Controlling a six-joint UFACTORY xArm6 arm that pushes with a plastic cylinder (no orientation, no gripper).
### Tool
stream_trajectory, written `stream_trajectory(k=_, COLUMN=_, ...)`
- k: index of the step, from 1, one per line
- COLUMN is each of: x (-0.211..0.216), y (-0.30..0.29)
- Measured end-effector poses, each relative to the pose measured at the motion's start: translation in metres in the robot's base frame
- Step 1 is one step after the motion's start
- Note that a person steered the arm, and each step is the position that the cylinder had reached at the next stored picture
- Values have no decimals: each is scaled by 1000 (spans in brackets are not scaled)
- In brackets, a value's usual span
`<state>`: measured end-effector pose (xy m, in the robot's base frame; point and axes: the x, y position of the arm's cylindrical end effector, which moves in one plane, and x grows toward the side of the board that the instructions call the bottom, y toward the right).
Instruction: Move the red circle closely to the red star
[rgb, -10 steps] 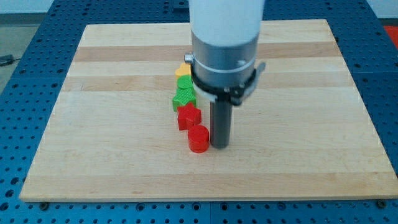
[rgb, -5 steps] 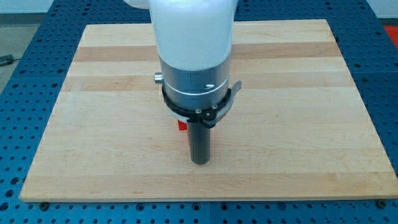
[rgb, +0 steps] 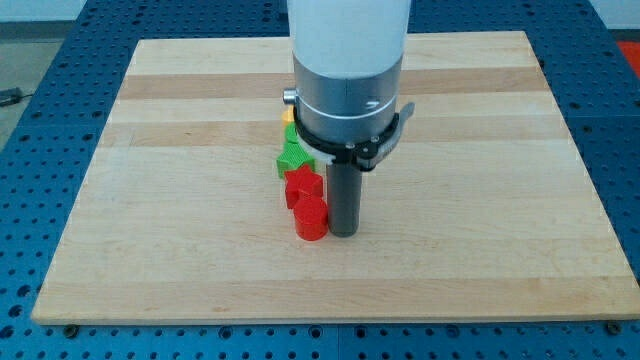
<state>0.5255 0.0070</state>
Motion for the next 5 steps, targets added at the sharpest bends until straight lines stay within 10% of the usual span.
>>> stream_trajectory(k=3, x=-12, y=66)
stream_trajectory(k=5, x=-102, y=64)
